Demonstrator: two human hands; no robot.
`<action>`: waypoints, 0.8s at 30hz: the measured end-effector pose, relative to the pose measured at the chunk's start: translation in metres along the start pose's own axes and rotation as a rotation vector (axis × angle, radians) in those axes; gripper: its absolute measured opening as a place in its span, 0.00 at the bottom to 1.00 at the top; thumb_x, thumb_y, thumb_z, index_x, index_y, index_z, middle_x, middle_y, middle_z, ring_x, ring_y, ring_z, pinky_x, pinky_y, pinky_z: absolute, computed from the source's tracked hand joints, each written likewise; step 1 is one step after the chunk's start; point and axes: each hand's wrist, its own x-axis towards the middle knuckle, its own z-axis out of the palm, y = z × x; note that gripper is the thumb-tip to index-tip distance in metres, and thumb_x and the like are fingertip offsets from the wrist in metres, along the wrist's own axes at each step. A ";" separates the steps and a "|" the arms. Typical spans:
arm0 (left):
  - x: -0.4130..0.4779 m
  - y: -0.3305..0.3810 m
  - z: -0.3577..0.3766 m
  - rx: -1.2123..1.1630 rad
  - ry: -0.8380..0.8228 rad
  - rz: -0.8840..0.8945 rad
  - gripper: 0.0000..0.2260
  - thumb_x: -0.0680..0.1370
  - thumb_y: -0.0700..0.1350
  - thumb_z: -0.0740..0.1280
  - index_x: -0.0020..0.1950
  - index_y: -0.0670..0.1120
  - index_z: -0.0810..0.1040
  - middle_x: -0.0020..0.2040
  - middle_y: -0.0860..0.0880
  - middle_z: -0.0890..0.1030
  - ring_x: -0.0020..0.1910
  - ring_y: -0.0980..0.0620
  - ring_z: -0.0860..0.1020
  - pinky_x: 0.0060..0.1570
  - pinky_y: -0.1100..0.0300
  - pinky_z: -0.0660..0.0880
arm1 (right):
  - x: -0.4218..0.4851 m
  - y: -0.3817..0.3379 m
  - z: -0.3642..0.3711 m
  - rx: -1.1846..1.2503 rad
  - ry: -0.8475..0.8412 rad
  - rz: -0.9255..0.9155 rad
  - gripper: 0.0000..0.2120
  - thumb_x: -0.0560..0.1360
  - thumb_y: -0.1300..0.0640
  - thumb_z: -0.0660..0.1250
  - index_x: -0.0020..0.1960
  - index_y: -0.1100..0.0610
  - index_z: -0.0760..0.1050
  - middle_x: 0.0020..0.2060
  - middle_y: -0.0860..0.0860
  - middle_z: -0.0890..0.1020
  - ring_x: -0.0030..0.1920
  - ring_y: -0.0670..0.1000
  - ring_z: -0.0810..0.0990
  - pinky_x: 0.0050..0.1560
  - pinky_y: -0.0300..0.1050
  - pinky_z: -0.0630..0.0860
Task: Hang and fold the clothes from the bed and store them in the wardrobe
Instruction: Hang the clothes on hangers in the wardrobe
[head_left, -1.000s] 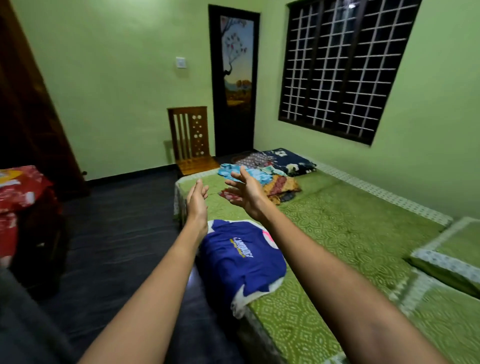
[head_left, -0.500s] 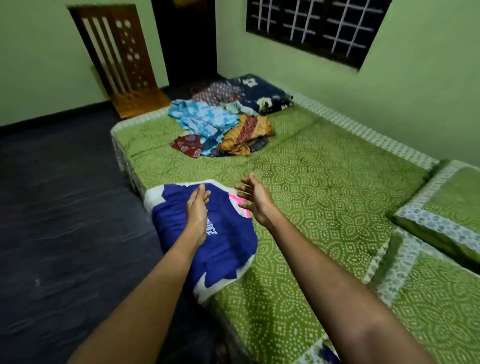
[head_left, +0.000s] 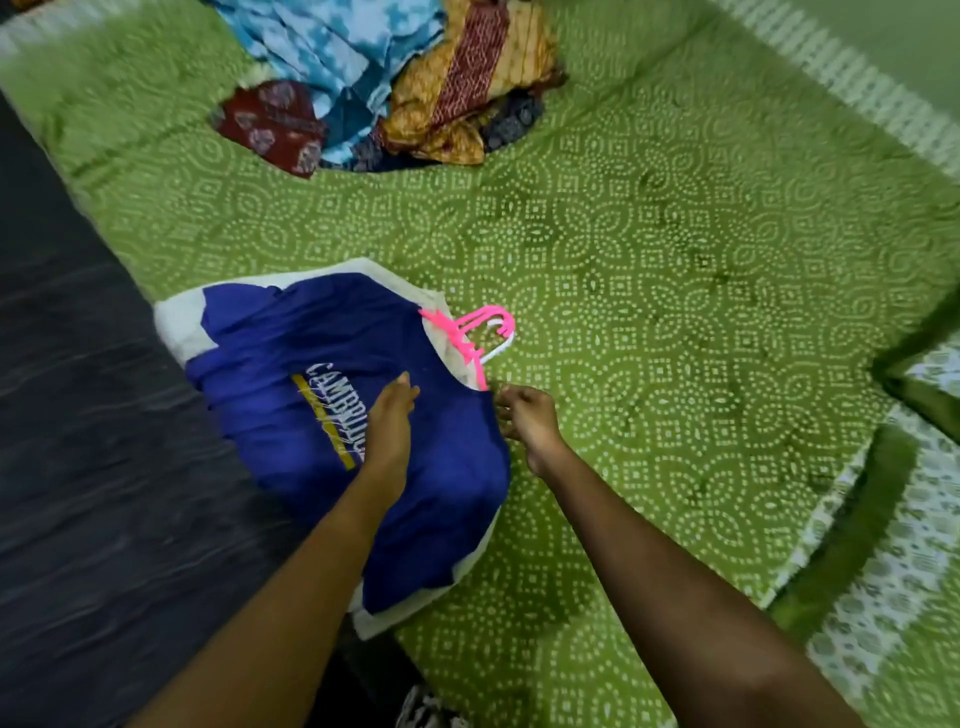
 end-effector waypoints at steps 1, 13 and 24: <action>0.009 -0.005 0.003 0.007 0.005 -0.016 0.18 0.82 0.51 0.54 0.70 0.48 0.67 0.68 0.48 0.71 0.68 0.50 0.67 0.69 0.55 0.62 | 0.010 0.005 0.003 -0.043 0.016 0.002 0.09 0.76 0.63 0.61 0.39 0.57 0.76 0.34 0.52 0.76 0.33 0.48 0.71 0.30 0.42 0.65; 0.072 -0.053 0.017 0.060 0.055 -0.123 0.15 0.82 0.51 0.55 0.66 0.49 0.70 0.67 0.48 0.72 0.68 0.50 0.68 0.61 0.57 0.64 | 0.092 0.040 0.026 -0.484 0.055 -0.101 0.11 0.75 0.60 0.68 0.54 0.66 0.77 0.51 0.62 0.82 0.53 0.59 0.79 0.50 0.41 0.67; 0.065 -0.046 0.028 0.078 0.046 -0.054 0.18 0.81 0.49 0.59 0.69 0.45 0.69 0.67 0.49 0.72 0.66 0.51 0.70 0.62 0.59 0.67 | 0.065 0.026 0.032 -0.257 0.014 -0.250 0.06 0.69 0.67 0.72 0.43 0.61 0.76 0.33 0.51 0.75 0.36 0.50 0.73 0.39 0.39 0.70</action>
